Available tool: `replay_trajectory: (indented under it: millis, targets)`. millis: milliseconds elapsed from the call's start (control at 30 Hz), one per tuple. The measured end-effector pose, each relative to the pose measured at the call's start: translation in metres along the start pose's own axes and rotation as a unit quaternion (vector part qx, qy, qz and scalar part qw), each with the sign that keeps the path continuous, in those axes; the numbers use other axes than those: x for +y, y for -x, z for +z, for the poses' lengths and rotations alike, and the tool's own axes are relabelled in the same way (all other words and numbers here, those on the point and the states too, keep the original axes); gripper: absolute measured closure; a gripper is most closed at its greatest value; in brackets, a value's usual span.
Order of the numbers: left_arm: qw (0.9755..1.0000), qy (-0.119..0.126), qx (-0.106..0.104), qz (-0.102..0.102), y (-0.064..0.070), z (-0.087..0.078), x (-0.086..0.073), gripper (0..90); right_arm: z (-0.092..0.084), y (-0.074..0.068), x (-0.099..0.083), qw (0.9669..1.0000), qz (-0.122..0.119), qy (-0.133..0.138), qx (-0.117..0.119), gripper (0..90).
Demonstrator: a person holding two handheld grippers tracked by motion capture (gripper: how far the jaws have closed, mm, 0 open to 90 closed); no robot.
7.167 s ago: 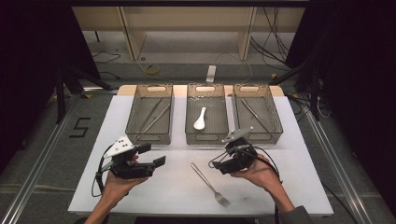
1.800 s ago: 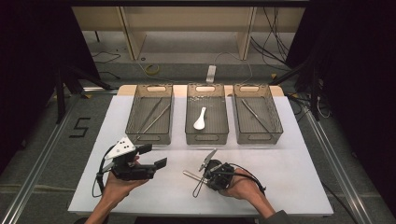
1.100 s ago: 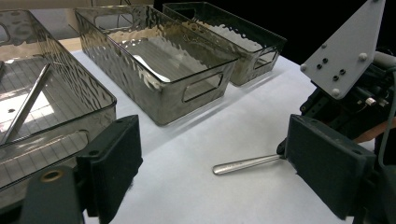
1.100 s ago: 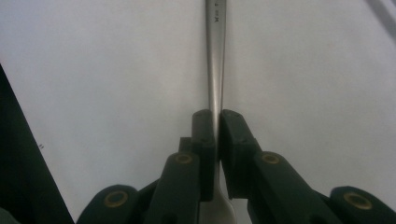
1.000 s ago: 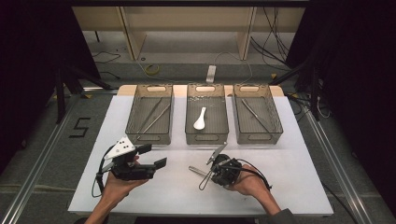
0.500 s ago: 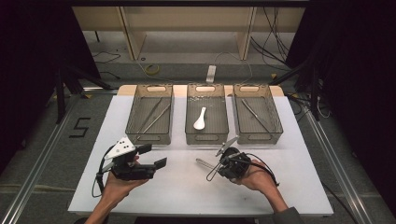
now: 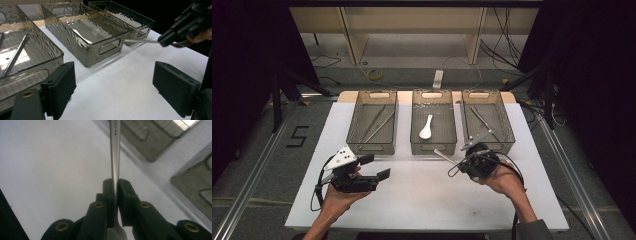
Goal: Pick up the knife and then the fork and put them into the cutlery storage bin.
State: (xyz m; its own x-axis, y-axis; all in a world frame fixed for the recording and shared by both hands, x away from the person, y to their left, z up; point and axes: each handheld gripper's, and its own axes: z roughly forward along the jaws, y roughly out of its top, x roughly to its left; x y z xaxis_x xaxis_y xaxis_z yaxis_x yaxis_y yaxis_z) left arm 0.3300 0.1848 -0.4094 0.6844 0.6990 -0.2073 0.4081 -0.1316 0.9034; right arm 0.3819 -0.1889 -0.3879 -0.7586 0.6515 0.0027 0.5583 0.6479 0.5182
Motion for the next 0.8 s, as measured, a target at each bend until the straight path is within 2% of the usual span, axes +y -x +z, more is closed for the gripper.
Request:
replay_trajectory:
  millis: [133,333,567,800]
  targets:
    - [1.0,0.001,0.002,-0.001,-0.001,0.0,0.0,17.8,-0.014,0.017,0.003,0.9995,0.015,0.022,-0.017,85.3]
    - [1.0,0.005,0.001,-0.004,-0.001,0.0,0.0,17.8,-0.026,0.042,0.015,0.9979,0.039,0.032,-0.042,85.3]
    - [1.0,0.008,-0.001,-0.002,-0.001,-0.001,0.0,17.8,-0.029,0.069,0.027,0.9944,0.073,0.042,-0.064,85.3]
    - [1.0,0.007,-0.001,-0.003,-0.002,-0.002,0.0,17.8,-0.023,0.096,0.038,0.9912,0.097,0.034,-0.084,85.3]
